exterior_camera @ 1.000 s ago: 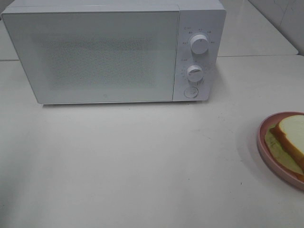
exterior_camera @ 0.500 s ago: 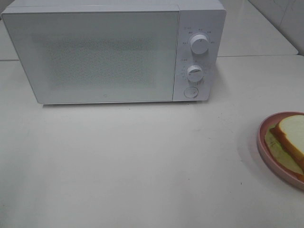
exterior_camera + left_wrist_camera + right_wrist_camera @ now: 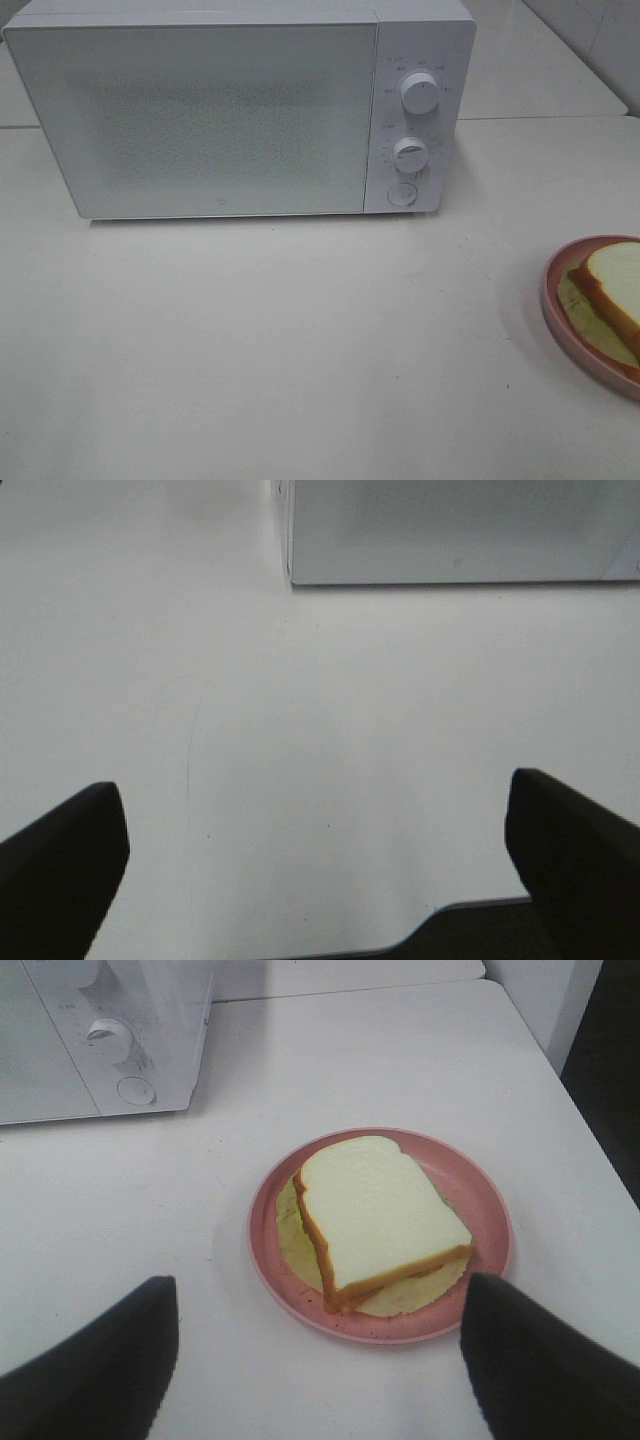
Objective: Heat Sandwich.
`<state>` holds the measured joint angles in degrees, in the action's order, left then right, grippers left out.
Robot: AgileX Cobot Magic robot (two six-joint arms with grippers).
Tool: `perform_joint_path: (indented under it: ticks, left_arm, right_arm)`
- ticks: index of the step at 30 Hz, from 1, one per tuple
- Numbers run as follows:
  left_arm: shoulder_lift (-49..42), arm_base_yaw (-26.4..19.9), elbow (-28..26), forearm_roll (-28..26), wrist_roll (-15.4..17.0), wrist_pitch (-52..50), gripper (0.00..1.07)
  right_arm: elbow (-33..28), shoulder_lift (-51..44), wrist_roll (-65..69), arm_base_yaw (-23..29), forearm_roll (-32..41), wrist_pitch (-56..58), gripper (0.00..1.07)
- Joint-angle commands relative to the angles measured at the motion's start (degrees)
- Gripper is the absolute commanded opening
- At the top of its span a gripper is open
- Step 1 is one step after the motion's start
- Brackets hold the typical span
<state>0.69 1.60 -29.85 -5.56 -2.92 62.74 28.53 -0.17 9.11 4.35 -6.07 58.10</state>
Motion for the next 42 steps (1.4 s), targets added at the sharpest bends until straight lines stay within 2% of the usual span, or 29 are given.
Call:
perform_joint_path:
  ticks: [1, 42]
  left_arm:
    - [-2.41, -0.29, 0.34, -0.80, 0.29, -1.55, 0.97]
    - [-2.35, -0.29, 0.34, -0.80, 0.29, -1.55, 0.97]
  right_arm:
    - [0.00, -1.60, 0.23, -0.34, -0.34, -0.63, 0.76]
    - [0.06, -1.43, 0.29, -0.34, -0.34, -0.63, 0.76]
